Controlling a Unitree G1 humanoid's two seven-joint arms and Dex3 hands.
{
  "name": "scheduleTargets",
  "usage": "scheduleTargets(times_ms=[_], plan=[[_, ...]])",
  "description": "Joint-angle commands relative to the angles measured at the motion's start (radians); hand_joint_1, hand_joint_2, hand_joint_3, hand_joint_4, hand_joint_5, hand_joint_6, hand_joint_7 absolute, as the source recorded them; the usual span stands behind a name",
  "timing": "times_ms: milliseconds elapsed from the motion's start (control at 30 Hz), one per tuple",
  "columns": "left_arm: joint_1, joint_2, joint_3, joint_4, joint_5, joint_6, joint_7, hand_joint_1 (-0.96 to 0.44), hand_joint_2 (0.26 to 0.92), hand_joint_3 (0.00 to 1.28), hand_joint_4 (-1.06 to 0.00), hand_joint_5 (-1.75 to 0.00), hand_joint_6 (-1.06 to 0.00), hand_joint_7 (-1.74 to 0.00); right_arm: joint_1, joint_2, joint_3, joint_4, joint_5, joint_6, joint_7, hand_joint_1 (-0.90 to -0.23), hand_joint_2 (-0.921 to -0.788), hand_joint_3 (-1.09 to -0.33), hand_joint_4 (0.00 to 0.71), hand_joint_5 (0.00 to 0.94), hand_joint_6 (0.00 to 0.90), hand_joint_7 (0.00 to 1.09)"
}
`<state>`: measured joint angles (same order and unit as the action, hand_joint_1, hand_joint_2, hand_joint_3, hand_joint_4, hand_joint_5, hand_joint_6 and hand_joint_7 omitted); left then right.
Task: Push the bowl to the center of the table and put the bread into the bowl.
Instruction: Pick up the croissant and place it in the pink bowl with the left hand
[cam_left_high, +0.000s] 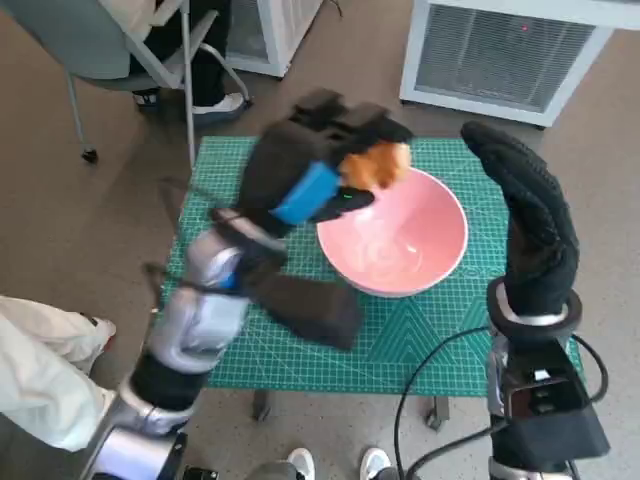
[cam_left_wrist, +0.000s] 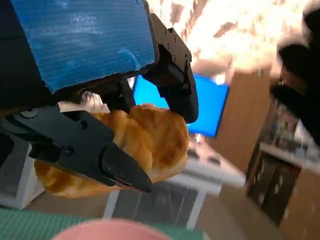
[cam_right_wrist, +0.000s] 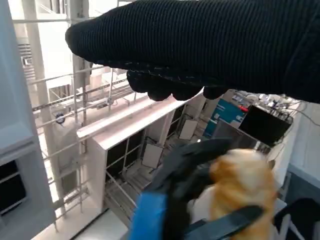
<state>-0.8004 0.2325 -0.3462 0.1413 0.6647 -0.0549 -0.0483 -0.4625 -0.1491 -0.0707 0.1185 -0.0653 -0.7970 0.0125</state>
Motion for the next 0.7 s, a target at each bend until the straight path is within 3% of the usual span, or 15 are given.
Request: scheduleTargets(times_ms=[33, 300, 400, 433, 467, 500, 567, 600, 700], plan=[[-0.062, -0.032, -0.050, 0.127, 0.029, -0.056, 0.040, 0.00, 0.920, 0.08, -0.71, -1.17, -0.59, -1.18, 0.023, 0.002, -0.009, -0.003, -0.013, 0.007, -0.011, -0.382, -0.921, -0.545, 0.422, 0.004, 0.041, 0.88], [-0.146, -0.061, -0.099, 0.359, 0.030, -0.137, 0.050, 0.00, 0.920, 0.08, -0.69, -1.22, -0.60, -1.14, 0.025, 0.000, -0.021, -0.012, -0.024, 0.009, -0.022, -0.374, -0.921, -0.538, 0.425, 0.005, 0.062, 0.84], [-0.175, -0.072, -0.099, 0.435, -0.012, -0.153, -0.019, 0.00, 0.920, 0.11, -0.65, -1.27, -0.58, -1.15, 0.028, -0.003, -0.028, -0.017, -0.029, 0.007, -0.028, -0.373, -0.921, -0.535, 0.426, 0.005, 0.069, 0.83], [-0.182, -0.075, -0.096, 0.454, -0.029, -0.159, -0.043, 0.00, 0.920, 0.15, -0.61, -1.31, -0.53, -1.21, 0.029, -0.003, -0.030, -0.018, -0.030, 0.007, -0.030, -0.373, -0.921, -0.533, 0.427, 0.005, 0.077, 0.82], [-0.196, -0.076, -0.090, 0.482, -0.068, -0.165, -0.112, 0.00, 0.921, 0.18, -0.58, -1.33, -0.49, -1.25, 0.030, -0.004, -0.032, -0.021, -0.032, 0.008, -0.031, -0.374, -0.921, -0.532, 0.427, 0.005, 0.083, 0.81], [-0.206, -0.076, -0.085, 0.503, -0.096, -0.170, -0.162, -0.01, 0.914, 0.17, -0.52, -1.19, -0.45, -1.14, 0.031, -0.004, -0.034, -0.023, -0.034, 0.009, -0.033, -0.374, -0.921, -0.531, 0.428, 0.005, 0.085, 0.80], [-0.235, -0.071, -0.079, 0.549, -0.157, -0.178, -0.290, -0.08, 0.917, 0.13, -0.43, -0.59, -0.41, -0.64, 0.032, -0.004, -0.037, -0.026, -0.036, 0.010, -0.035, -0.375, -0.921, -0.530, 0.428, 0.005, 0.092, 0.79], [-0.250, -0.069, -0.077, 0.572, -0.181, -0.180, -0.349, -0.11, 0.919, 0.12, -0.37, -0.38, -0.38, -0.47, 0.032, -0.004, -0.038, -0.028, -0.037, 0.010, -0.036, -0.375, -0.921, -0.529, 0.429, 0.005, 0.094, 0.79], [-0.283, -0.066, -0.066, 0.623, -0.235, -0.181, -0.470, -0.17, 0.920, 0.11, -0.26, -0.16, -0.32, -0.27, 0.034, -0.005, -0.041, -0.032, -0.039, 0.012, -0.038, -0.375, -0.921, -0.528, 0.429, 0.005, 0.097, 0.79]])
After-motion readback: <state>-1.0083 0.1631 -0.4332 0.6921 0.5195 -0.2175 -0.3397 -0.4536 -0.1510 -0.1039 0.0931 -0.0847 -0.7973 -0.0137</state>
